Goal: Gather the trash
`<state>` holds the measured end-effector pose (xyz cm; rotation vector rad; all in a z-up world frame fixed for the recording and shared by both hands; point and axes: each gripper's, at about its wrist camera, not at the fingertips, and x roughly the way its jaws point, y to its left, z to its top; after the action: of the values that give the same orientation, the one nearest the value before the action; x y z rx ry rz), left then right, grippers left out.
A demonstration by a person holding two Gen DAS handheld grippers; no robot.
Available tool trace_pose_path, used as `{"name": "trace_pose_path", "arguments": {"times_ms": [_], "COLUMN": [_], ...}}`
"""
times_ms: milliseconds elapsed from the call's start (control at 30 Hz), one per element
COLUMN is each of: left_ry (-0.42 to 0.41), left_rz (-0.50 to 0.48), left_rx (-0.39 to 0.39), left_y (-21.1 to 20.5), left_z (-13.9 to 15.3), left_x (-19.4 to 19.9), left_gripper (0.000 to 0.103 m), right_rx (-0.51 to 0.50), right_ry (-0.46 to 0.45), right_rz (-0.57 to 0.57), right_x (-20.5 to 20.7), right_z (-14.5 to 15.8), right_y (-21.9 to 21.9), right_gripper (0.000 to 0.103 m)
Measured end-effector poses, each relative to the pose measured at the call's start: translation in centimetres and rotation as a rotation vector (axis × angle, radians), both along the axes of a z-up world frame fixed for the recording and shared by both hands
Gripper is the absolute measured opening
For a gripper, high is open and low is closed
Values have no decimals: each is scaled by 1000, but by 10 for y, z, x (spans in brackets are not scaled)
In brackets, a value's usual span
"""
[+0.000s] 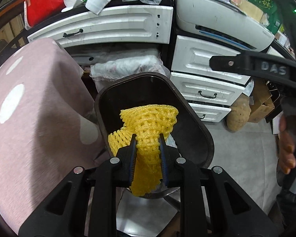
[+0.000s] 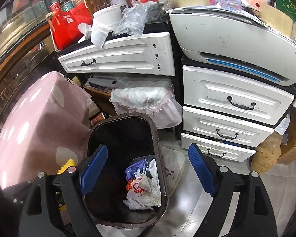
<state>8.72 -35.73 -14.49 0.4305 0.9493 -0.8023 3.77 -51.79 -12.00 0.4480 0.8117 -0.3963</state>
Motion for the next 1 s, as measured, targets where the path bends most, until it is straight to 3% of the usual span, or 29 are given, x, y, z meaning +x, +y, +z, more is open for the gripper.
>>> {"name": "trace_pose_path", "arguments": {"times_ms": [67,133,200,267,367,500,700,867,1000], "left_ry": [3,14,8,-11,-10,-24,-178,-312,-400], "left_rz": [-1,-9,-22,-30,-32,-27,-55,29,122], "left_rx": [9,16,19,4,-1,-51,-196,-289,-285], "left_y": [-5,-9,-13,-12,-10,2,36,83,126], "left_z": [-5,-11,-14,-13,-10,11,72,112,126], "left_x": [3,4,3,-1,-4,-17,-59,-81,-88], "left_gripper": [25,37,70,81,86,87,96,97,97], "right_rx": [3,6,4,-3,-5,5,-49,-148,-213], "right_ry": [5,6,4,0,-17,-57,-228,-313,-359], "right_rz": [-3,-6,-8,-17,-48,-136,-310,-270,-215], "right_x": [-1,-1,-2,-3,-6,-16,-48,-66,-81], "right_z": [-1,-2,-1,1,4,10,47,76,93], "right_y": [-1,-2,-2,-4,-8,-17,-13,30,71], "right_gripper": [82,82,82,83,91,92,98,98,98]}}
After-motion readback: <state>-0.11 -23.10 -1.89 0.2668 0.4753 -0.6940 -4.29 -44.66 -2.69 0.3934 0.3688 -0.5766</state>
